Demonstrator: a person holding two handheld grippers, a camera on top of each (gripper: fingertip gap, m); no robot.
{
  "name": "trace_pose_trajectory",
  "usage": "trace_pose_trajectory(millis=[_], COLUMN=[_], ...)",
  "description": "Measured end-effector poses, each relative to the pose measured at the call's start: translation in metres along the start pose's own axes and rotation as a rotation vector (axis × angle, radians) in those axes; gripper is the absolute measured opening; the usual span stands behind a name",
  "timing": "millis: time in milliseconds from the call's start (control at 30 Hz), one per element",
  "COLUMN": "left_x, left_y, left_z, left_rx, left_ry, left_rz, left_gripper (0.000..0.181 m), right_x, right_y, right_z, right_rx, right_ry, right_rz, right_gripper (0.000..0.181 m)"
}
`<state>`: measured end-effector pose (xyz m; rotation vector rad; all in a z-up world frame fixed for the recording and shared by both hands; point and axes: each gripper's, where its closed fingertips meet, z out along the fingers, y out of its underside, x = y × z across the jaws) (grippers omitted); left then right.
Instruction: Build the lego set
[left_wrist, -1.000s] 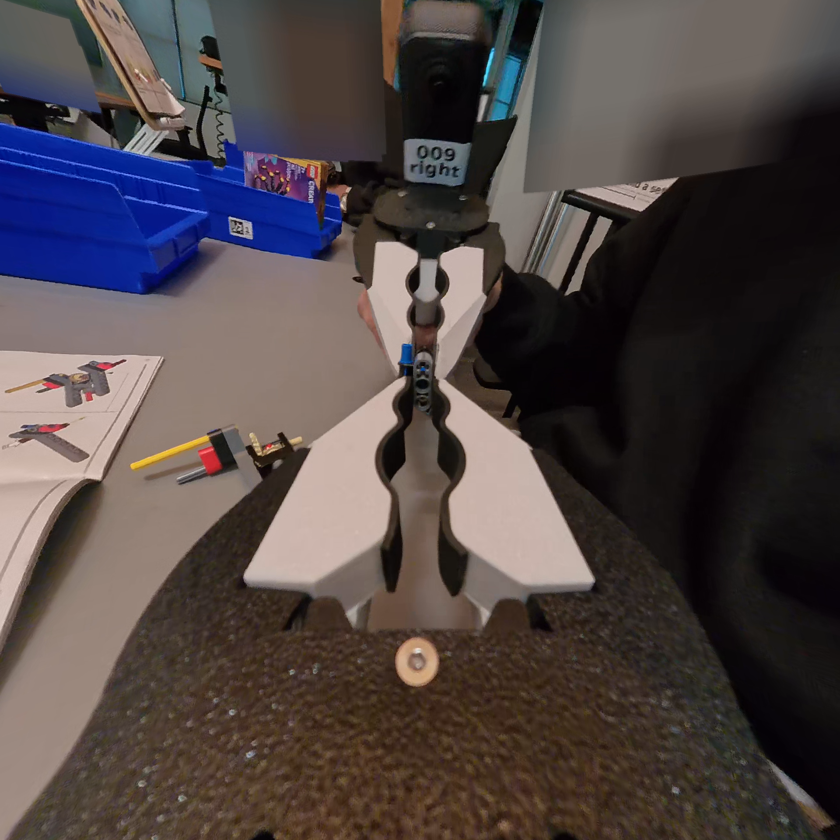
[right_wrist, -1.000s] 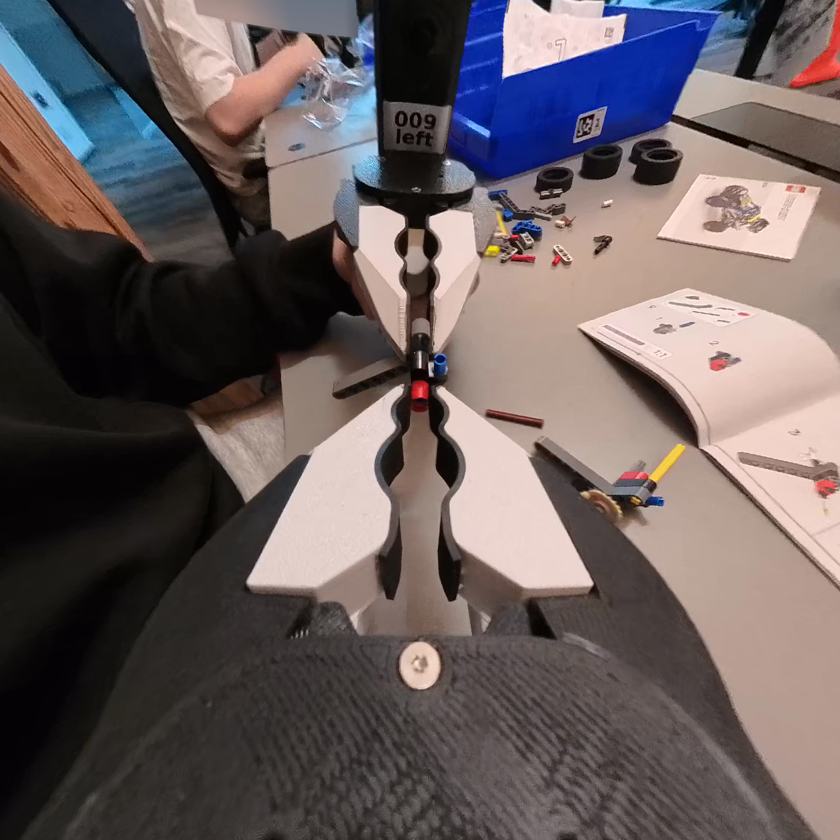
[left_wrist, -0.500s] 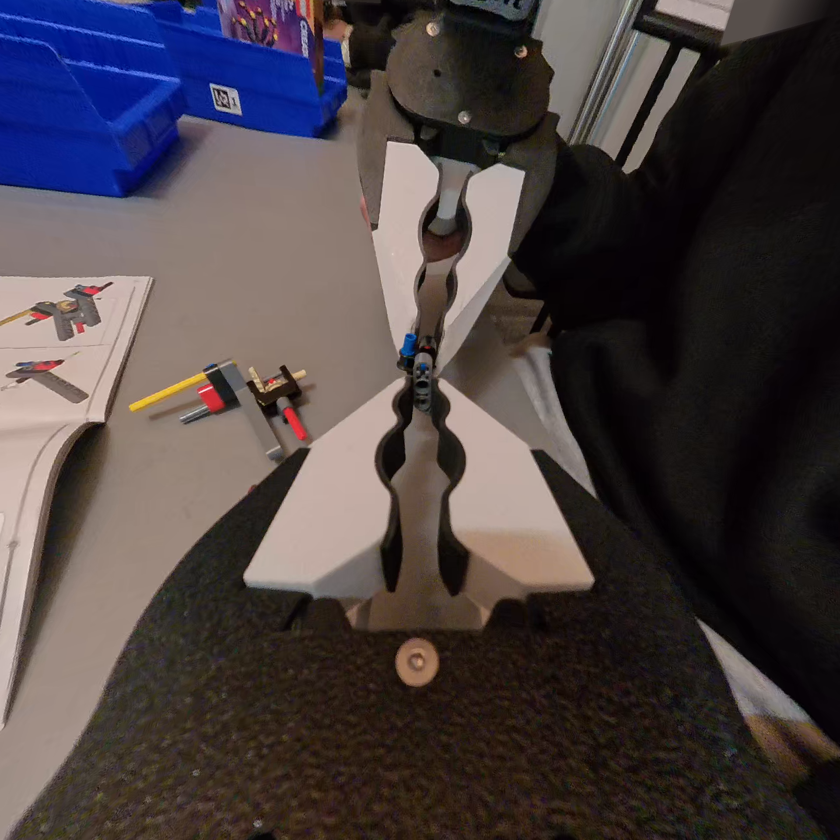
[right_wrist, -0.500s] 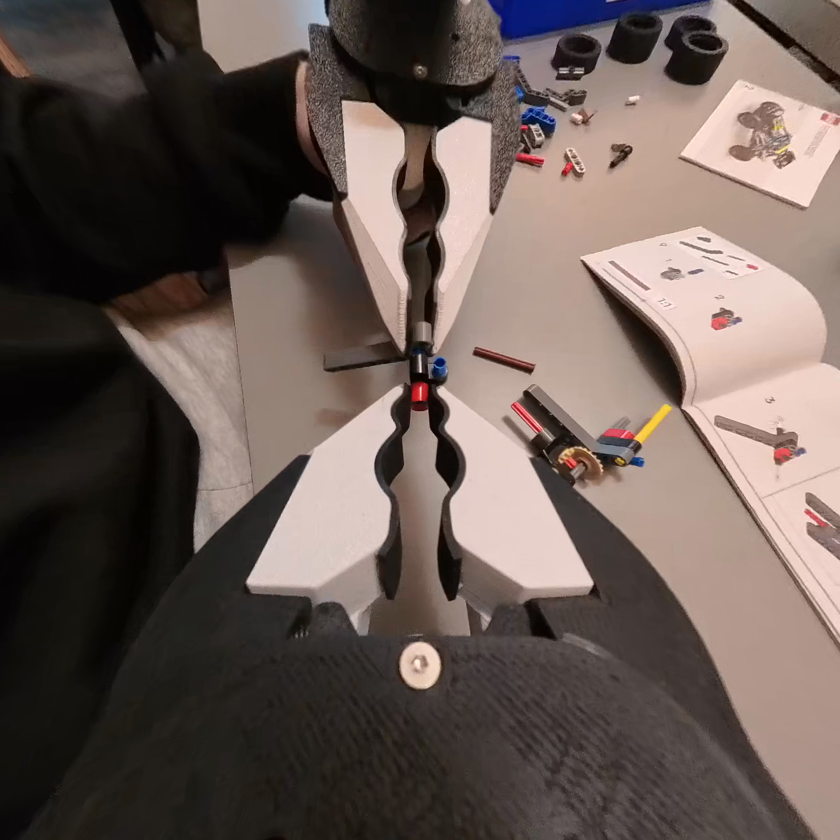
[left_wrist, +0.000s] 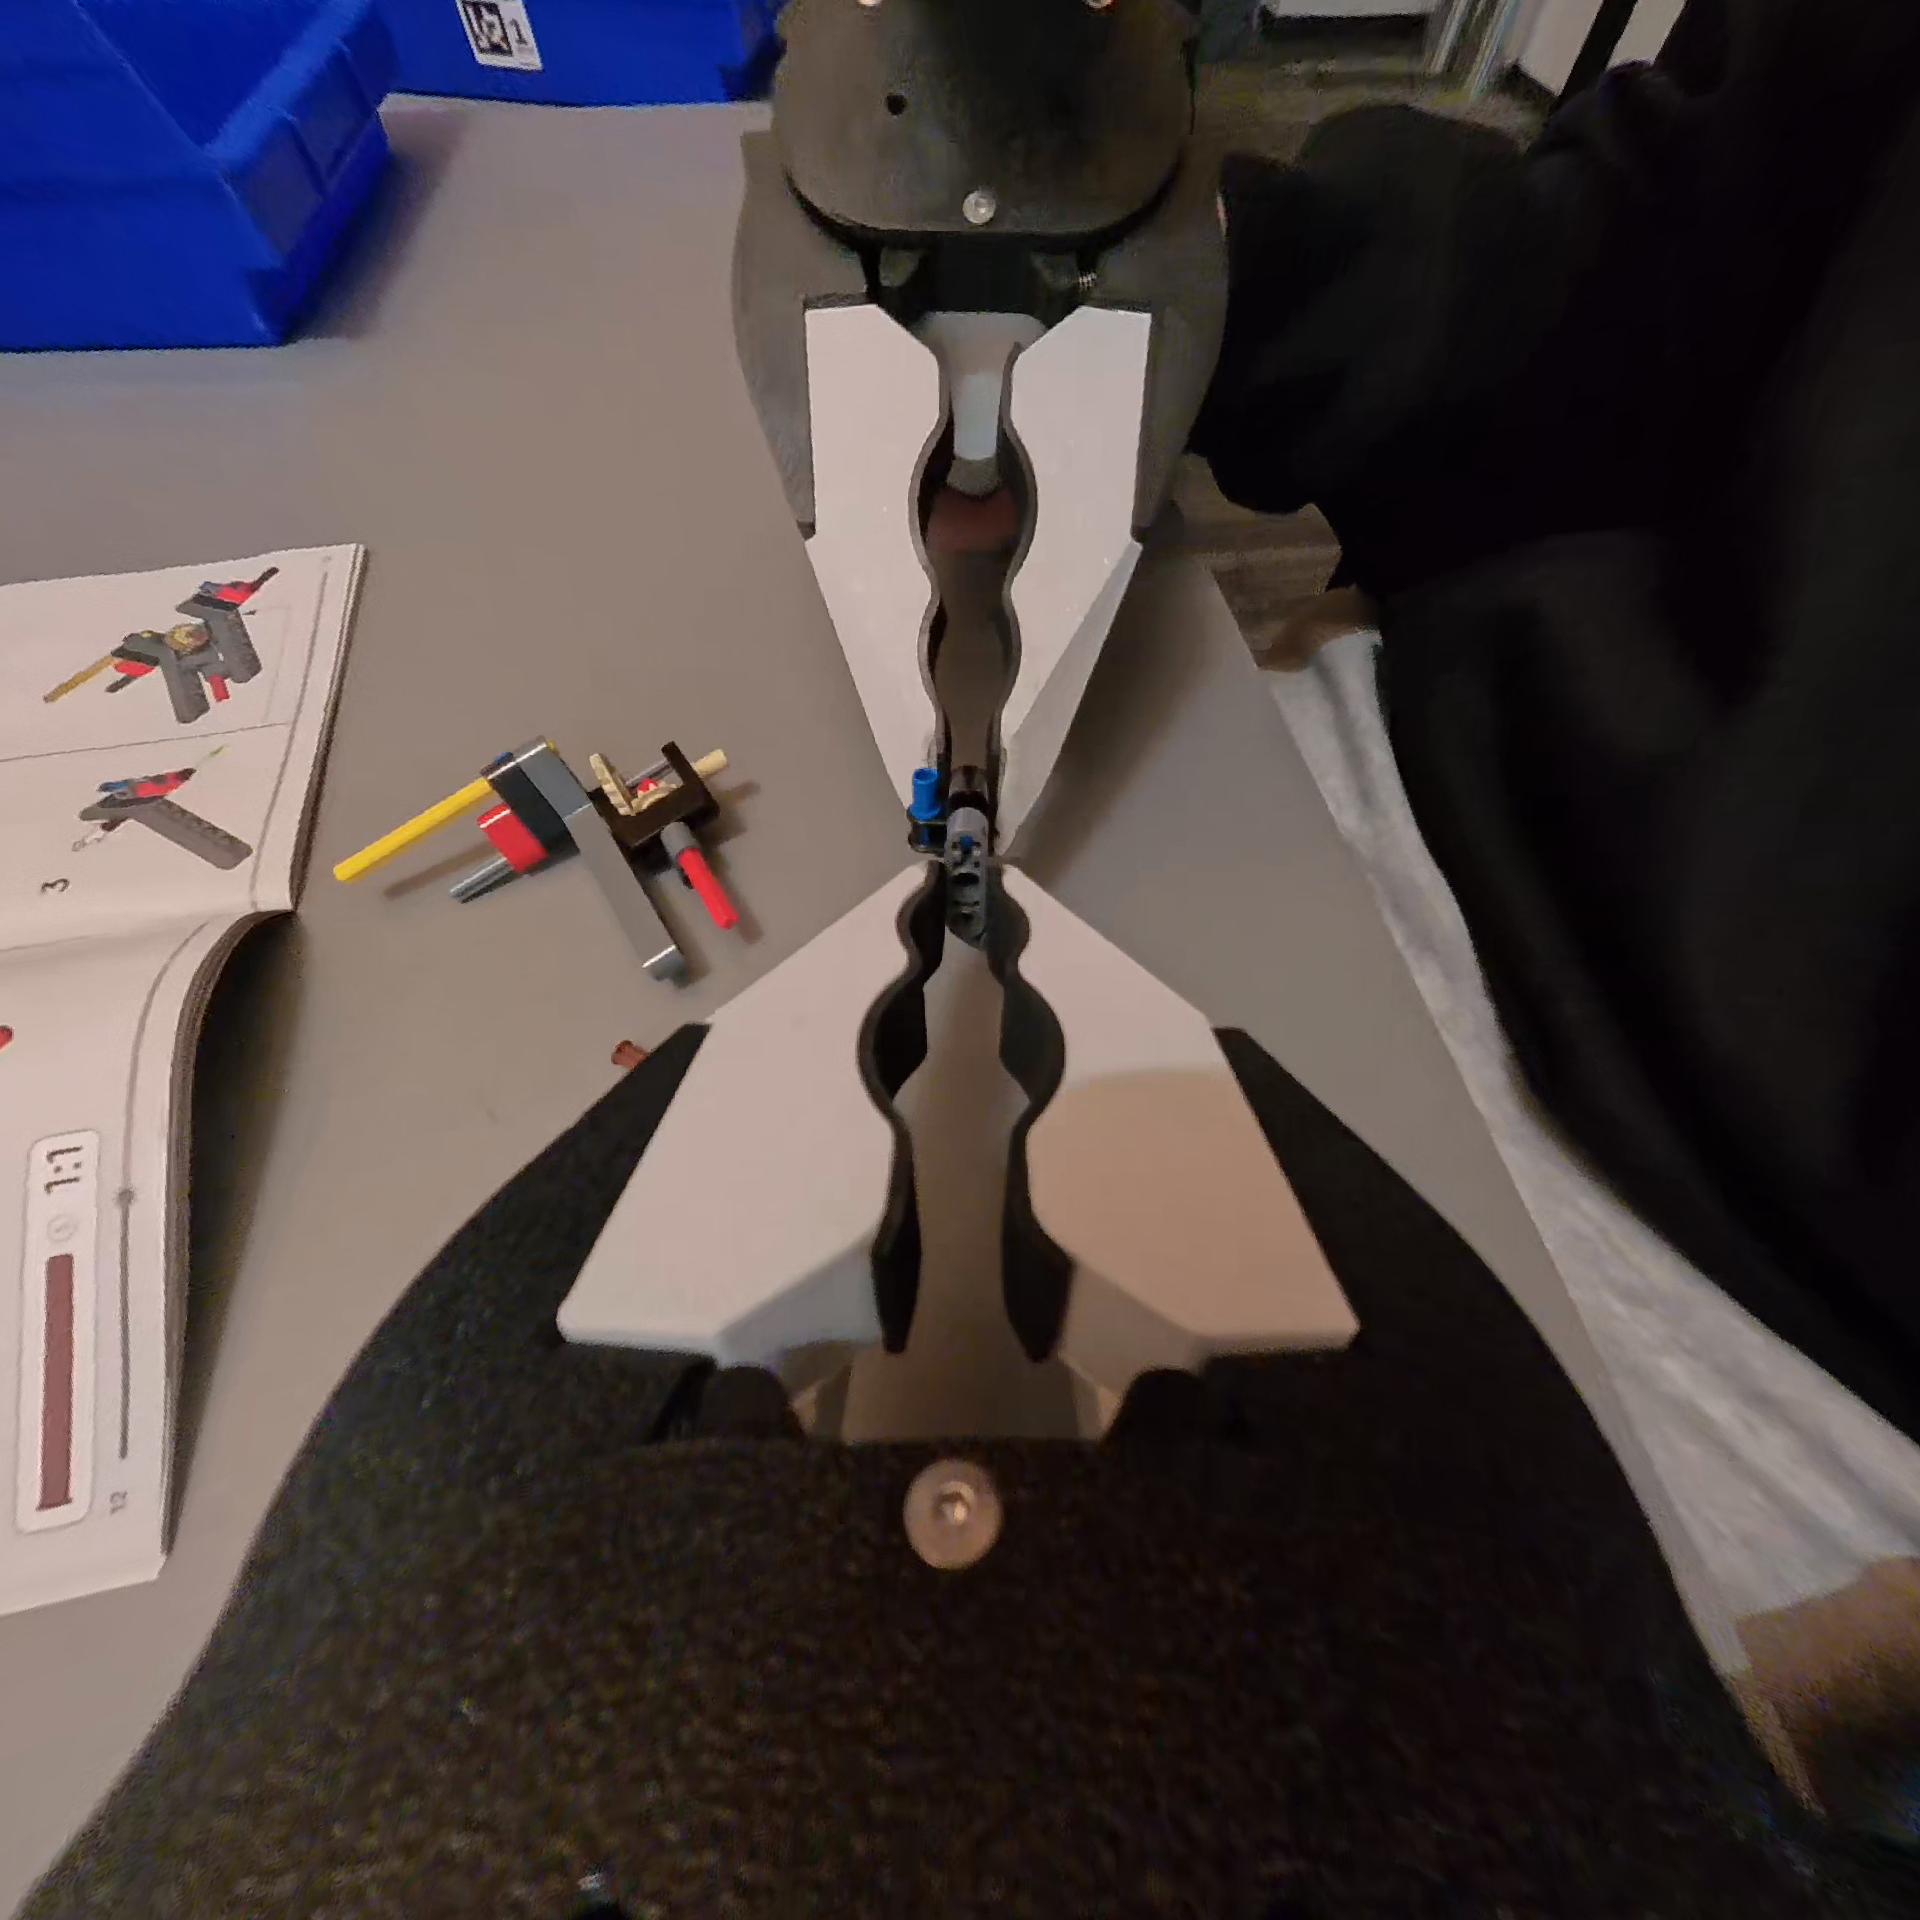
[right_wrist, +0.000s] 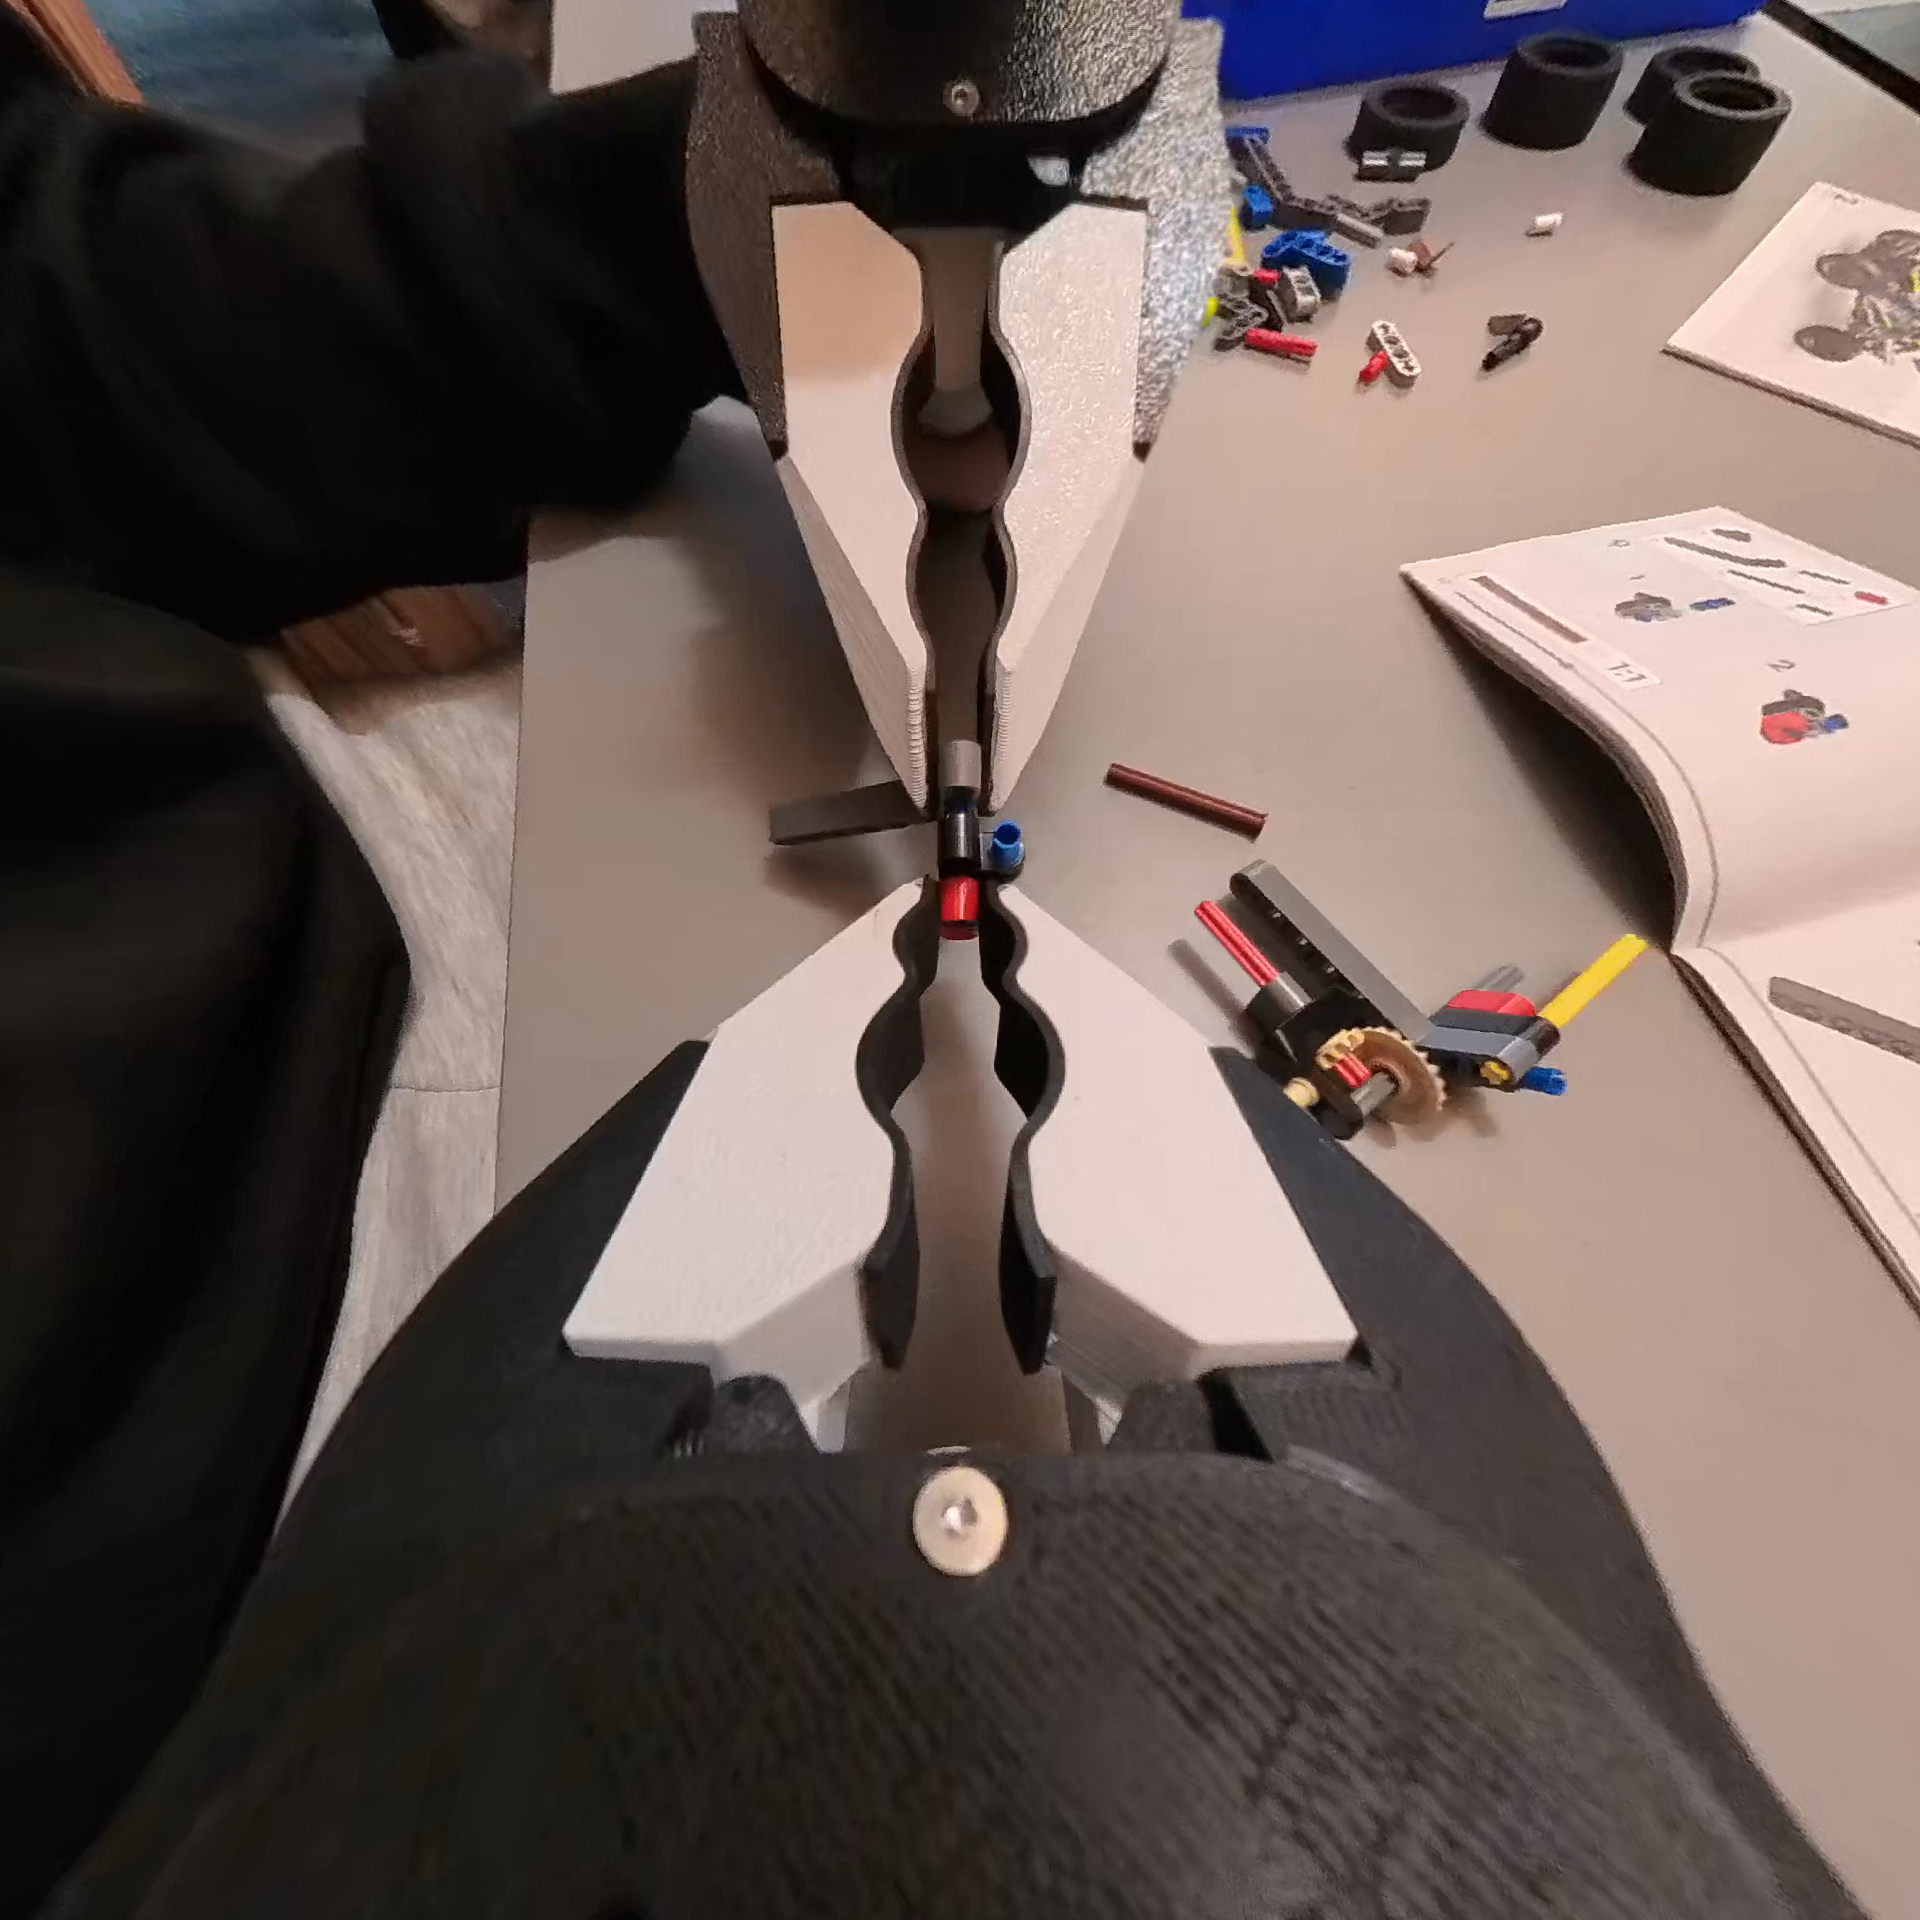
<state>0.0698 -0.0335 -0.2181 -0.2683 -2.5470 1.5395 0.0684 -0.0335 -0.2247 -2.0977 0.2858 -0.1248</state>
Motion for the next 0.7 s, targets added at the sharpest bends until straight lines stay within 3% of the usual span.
trace_pose_trajectory(millis=[33,267,467,567,700], left_x=[0.000,-0.001,0.001,-0.002,-0.004], left_y=[0.002,0.003,0.020,0.027,0.031], left_z=[0.001,0.004,0.010,0.007,-0.005], left_rx=[-0.014,-0.027,-0.145,-0.175,-0.170], left_ry=[-0.004,-0.040,-0.042,-0.060,-0.066], left_rz=[0.010,0.064,0.069,0.051,-0.023], left_gripper=[0.005,0.005,0.011,0.025,0.028], right_x=[0.000,0.003,0.001,0.003,0.007], right_y=[0.002,0.002,0.017,0.021,0.026], right_z=[0.001,0.000,0.012,0.014,0.014], right_rx=[0.002,0.003,-0.111,-0.144,-0.169], right_ry=[-0.007,0.008,0.021,0.027,0.037], right_rz=[0.004,-0.019,-0.057,-0.040,0.015], right_gripper=[0.005,0.005,0.006,0.006,0.005])
